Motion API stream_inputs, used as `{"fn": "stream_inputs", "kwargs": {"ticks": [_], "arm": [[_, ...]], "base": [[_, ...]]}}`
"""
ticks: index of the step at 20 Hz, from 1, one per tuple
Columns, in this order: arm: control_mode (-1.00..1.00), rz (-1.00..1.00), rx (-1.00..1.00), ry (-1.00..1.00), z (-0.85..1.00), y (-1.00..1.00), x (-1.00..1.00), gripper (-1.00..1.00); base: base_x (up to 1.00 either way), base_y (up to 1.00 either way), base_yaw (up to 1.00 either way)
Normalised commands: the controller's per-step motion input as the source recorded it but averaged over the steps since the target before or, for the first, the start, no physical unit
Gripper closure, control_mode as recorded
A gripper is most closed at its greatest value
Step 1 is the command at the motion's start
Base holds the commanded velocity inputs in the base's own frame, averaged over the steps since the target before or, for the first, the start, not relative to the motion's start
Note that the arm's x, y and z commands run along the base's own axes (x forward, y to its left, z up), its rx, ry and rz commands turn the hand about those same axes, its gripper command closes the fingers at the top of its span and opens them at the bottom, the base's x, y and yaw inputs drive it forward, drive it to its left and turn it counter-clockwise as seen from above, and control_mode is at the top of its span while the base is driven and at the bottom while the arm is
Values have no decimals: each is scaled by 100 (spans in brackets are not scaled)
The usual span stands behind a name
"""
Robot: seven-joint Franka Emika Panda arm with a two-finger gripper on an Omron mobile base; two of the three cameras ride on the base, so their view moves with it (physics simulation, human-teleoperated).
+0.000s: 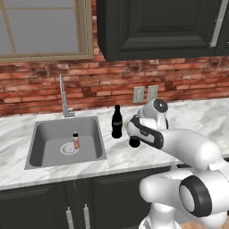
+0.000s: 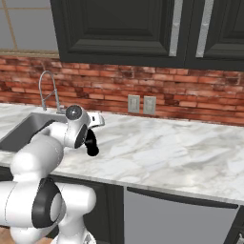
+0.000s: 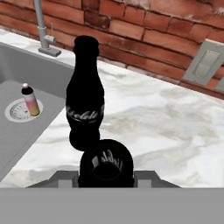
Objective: Place the large bottle from the dining counter next to the other large bottle outside the sink, and place the small bottle from the dining counter next to the other small bottle inside the sink.
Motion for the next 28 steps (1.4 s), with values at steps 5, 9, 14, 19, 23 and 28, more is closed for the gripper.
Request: {"fn": "stream_inputs", "kwargs": {"ticks": [5,9,14,19,23,28], "arm": [[-100,0,-6,-1,-27,-9,-7,100],[-100,0,-5,-4,-18,-5,-24,100],[-100,0,-6,-5,-14,0,-25,-100],[-100,0,-4,-5,-14,-16,-20,-100],[-100,0,-3,-3,-15,-26,-8,-100],[-100,0,-1,-7,-2,-20,-27,-100]], "base": [[0,0,0],[0,0,0],[0,0,0],[0,0,0],[0,0,0],[0,0,0]]}}
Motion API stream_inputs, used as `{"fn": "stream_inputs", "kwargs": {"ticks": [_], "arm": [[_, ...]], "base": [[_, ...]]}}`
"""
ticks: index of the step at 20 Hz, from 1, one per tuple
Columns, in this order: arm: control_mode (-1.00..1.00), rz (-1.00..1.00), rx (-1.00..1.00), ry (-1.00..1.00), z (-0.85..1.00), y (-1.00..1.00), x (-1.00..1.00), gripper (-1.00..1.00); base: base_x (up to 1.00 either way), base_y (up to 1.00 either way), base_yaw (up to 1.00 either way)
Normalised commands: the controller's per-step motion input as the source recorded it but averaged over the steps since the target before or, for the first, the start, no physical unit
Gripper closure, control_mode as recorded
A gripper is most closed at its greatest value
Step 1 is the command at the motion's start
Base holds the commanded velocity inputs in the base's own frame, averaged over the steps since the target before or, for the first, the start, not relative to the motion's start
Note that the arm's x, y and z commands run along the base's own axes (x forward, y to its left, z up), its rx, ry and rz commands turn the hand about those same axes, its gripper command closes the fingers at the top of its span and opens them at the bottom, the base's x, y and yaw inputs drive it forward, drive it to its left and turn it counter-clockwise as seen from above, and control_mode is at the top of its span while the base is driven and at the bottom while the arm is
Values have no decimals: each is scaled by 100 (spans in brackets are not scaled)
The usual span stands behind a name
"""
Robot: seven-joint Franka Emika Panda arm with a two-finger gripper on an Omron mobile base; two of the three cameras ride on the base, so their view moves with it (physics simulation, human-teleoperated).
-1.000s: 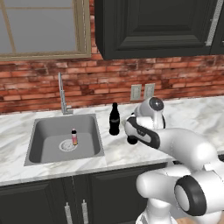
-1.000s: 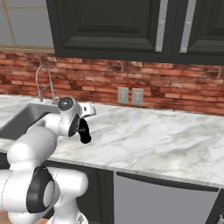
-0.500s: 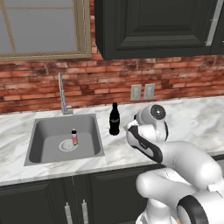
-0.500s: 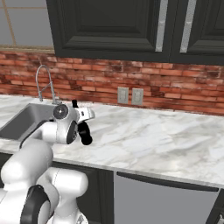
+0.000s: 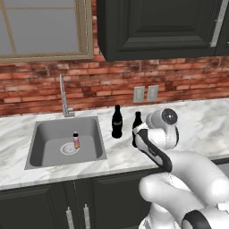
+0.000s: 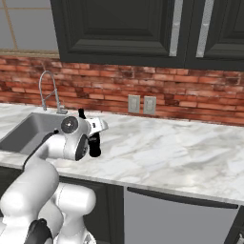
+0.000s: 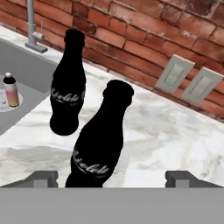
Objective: Place the large bottle from the dining counter next to the other large bottle outside the sink, and place the small bottle from the dining counter next to the other small bottle inside the sink.
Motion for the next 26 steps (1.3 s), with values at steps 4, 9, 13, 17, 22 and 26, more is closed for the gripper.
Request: {"fn": "stream_inputs", "kwargs": {"ticks": [4,9,13,17,22,26], "arm": [[-100,0,0,-13,1,0,-79,-100],[-100,0,0,-9,3,0,-78,-100],[-100,-1,0,1,0,-1,-46,-100],[-100,-4,-2,10,6,0,0,-100],[-100,-6,0,17,3,0,0,-100],[-100,-7,1,20,0,-1,-9,-100]], "base": [[0,0,0],[0,0,0],[0,0,0],[0,0,0],[0,0,0],[0,0,0]]}}
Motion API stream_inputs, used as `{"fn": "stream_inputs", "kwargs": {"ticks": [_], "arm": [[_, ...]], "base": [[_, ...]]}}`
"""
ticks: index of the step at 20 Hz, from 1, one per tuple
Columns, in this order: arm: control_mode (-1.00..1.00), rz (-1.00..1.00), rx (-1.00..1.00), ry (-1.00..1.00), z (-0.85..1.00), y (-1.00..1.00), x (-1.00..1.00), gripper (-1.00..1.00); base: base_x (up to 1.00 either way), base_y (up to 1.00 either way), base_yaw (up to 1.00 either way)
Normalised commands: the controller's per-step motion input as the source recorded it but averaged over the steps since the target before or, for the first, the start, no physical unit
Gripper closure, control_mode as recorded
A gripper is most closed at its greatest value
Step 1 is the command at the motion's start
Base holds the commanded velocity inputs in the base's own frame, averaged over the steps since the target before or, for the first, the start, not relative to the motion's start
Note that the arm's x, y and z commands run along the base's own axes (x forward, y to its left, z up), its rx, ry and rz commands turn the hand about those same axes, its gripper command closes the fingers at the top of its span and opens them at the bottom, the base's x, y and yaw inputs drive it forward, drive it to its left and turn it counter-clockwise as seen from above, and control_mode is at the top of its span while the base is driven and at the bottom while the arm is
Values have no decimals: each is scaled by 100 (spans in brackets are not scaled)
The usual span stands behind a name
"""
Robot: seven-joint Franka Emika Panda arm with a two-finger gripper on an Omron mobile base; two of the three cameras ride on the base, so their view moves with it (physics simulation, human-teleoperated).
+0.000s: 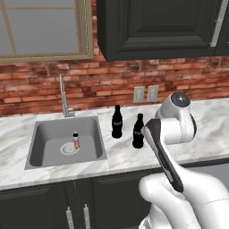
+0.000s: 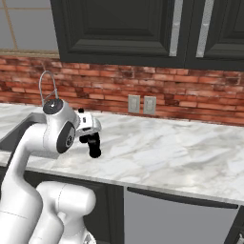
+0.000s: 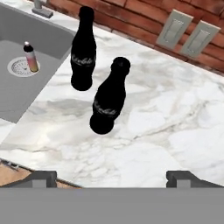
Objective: Place the large bottle from the dining counter next to the other large bottle outside the sink, and place the small bottle from the dining counter next to the other small bottle inside the sink.
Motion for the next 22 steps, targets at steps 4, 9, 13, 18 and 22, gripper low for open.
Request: {"fn": "stream_inputs", "kwargs": {"ticks": [4,9,13,18,22], "arm": [[-100,-1,0,4,0,-14,-13,-100],[-100,0,2,-4,-1,-20,-24,-100],[-100,0,0,-20,-15,-5,-51,-100],[-100,-2,0,-14,-11,-3,-23,-100],[-100,-8,0,-4,0,-5,-1,-100]], "base": [[0,0,0],[0,0,0],[0,0,0],[0,0,0],[0,0,0]]}}
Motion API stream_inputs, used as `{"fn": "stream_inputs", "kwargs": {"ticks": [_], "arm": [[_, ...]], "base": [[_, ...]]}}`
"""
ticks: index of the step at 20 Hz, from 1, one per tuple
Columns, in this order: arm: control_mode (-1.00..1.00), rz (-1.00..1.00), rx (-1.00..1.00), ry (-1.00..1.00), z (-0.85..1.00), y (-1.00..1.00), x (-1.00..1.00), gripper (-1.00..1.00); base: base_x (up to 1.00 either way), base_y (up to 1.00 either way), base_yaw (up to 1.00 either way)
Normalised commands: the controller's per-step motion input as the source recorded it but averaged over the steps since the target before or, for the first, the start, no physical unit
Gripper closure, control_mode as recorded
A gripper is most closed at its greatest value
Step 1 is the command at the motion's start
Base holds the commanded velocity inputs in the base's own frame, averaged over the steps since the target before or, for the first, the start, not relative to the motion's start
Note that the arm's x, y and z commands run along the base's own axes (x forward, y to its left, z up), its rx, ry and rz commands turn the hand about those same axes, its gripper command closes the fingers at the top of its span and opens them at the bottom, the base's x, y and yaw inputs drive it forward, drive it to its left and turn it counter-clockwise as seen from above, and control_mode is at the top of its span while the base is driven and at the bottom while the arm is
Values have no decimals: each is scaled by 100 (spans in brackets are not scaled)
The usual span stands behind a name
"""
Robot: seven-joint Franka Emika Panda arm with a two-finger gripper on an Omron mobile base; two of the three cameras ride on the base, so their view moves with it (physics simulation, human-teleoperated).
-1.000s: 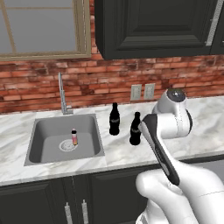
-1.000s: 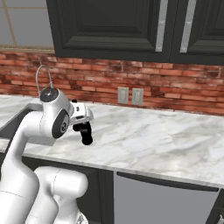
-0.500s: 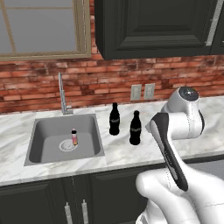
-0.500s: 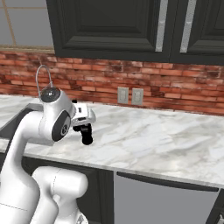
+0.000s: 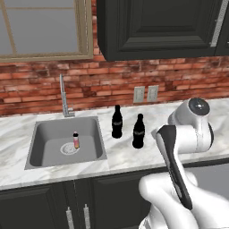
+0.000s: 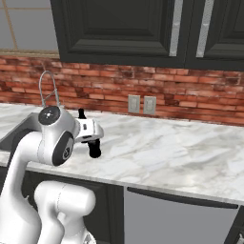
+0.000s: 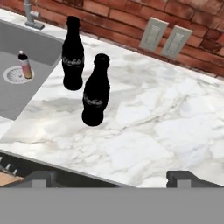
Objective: Place the large bottle from the dining counter next to the other large bottle outside the sink, and place the small bottle from the dining counter next to the other small bottle inside the sink.
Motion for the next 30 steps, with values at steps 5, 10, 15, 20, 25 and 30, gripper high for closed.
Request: {"fn": "stream_inputs", "kwargs": {"ticks": [5,10,15,20,25,30], "arm": [[-100,-7,5,-1,0,-15,0,-100],[-100,-5,13,0,0,-26,0,-100],[-100,-3,9,0,0,-29,4,-100],[-100,-22,-1,0,0,-10,19,-100],[-100,-25,-16,0,0,-3,21,-100],[-100,-11,-10,0,-5,-5,17,-100]], "base": [[0,0,0],[0,0,0],[0,0,0],[0,0,0],[0,0,0],[0,0,0]]}}
